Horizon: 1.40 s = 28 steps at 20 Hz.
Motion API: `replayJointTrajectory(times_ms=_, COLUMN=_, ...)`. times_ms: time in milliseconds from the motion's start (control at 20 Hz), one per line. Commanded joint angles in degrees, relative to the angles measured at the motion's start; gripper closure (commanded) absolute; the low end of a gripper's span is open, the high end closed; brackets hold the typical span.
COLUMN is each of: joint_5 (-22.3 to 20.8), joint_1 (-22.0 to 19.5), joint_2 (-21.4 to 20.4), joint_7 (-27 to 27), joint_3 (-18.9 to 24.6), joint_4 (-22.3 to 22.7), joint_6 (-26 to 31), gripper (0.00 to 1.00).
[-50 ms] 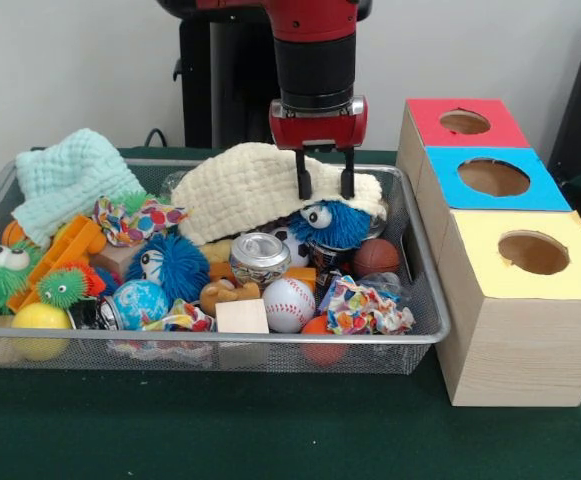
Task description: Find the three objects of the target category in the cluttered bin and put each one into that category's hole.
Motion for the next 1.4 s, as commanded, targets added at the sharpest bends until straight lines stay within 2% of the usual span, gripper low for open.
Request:
replayJointTrajectory(times_ms=50, joint_5=-3.67, joint_1=-0.46, joint_2=2.36, joint_7=-2.51, joint_3=2.89, joint_4=1.25, joint_6=-1.78, gripper=1.0)
replayJointTrajectory(times_ms=100, joint_5=-3.37, joint_1=-0.59, joint_2=2.21, joint_7=-1.84, joint_3=2.85, joint_4=1.48, joint_6=-2.2, gripper=1.0)
replayJointTrajectory(times_ms=200, joint_5=-1.43, joint_1=1.02, joint_2=0.4, joint_7=0.31, joint_3=1.09, joint_4=1.72, joint_6=0.81, gripper=1.0)
replayJointTrajectory(times_ms=300, joint_5=3.43, joint_1=1.82, joint_2=-6.31, joint_7=4.68, joint_3=-0.09, joint_4=5.6, joint_6=3.95, gripper=1.0)
replayJointTrajectory(times_ms=450, joint_5=8.55, joint_1=-1.14, joint_2=-12.66, joint_7=2.41, joint_3=2.86, joint_4=8.28, joint_6=8.8, gripper=1.0)
replayJointTrajectory(times_ms=650, joint_5=12.91, joint_1=-3.78, joint_2=-17.85, joint_7=-2.52, joint_3=4.76, joint_4=8.58, joint_6=14.54, gripper=1.0)
replayJointTrajectory(times_ms=700, joint_5=14.2, joint_1=-3.99, joint_2=-19.37, joint_7=-2.13, joint_3=4.33, joint_4=8.61, joint_6=15.34, gripper=1.0)
replayJointTrajectory(times_ms=800, joint_5=19.01, joint_1=-4.95, joint_2=-22.87, joint_7=3.65, joint_3=3.38, joint_4=11.49, joint_6=12.14, gripper=1.0)
replayJointTrajectory(times_ms=850, joint_5=19.57, joint_1=-5.12, joint_2=-24.22, joint_7=3.1, joint_3=3.05, joint_4=11.33, joint_6=12.53, gripper=1.0)
replayJointTrajectory(times_ms=1000, joint_5=19.74, joint_1=-5.42, joint_2=-26.04, joint_7=-1.3, joint_3=2.31, joint_4=8.1, joint_6=17.64, gripper=1.0)
replayJointTrajectory(times_ms=1100, joint_5=19.57, joint_1=-5.9, joint_2=-26.25, joint_7=-2.07, joint_3=1.71, joint_4=6.76, joint_6=18.53, gripper=1.0)
replayJointTrajectory(times_ms=1200, joint_5=21.98, joint_1=-7.98, joint_2=-26.91, joint_7=-1.45, joint_3=2.52, joint_4=8.41, joint_6=16.02, gripper=1.0)
replayJointTrajectory(times_ms=1400, joint_5=25.6, joint_1=-11.83, joint_2=-29.22, joint_7=-6.06, joint_3=4.97, joint_4=9.43, joint_6=18.6, gripper=1.0)
